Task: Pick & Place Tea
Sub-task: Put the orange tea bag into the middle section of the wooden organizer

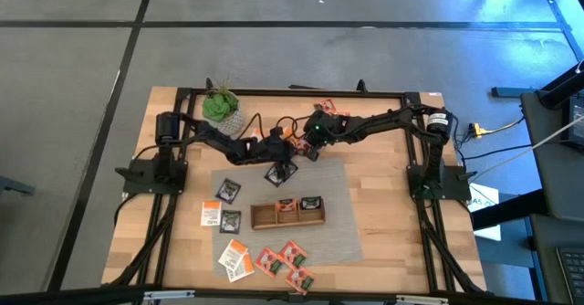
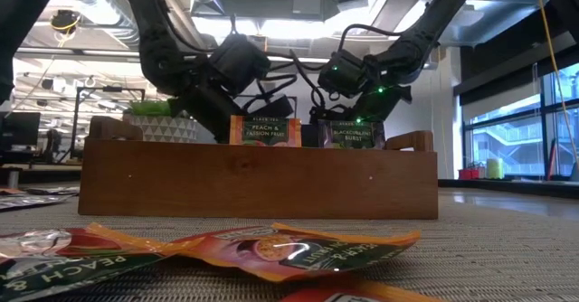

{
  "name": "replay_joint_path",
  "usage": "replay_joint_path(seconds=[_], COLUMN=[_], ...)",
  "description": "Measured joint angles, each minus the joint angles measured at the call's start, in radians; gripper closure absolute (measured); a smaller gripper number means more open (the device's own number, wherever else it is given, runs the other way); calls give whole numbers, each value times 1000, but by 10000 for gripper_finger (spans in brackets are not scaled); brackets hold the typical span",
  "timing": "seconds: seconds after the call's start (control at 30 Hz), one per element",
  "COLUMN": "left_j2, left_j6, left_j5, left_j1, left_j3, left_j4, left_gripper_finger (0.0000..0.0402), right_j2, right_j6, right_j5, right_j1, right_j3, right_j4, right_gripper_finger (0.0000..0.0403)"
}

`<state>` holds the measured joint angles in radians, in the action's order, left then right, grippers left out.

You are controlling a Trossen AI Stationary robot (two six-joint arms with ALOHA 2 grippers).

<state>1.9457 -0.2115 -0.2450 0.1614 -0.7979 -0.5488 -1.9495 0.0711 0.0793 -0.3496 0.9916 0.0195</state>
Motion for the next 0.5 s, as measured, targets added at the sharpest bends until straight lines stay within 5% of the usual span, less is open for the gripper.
replay_joint_path(seconds=[0.5], left_j2=[-1], left_j6=[-100], left_j5=[-57], left_j1=[-47], left_j3=[-1], left_j4=[13], left_gripper_finger=[327], right_j2=[-1], right_j6=[20], right_j5=[19], right_j1=[0], right_j3=[0], right_j4=[-2], right_gripper_finger=[354])
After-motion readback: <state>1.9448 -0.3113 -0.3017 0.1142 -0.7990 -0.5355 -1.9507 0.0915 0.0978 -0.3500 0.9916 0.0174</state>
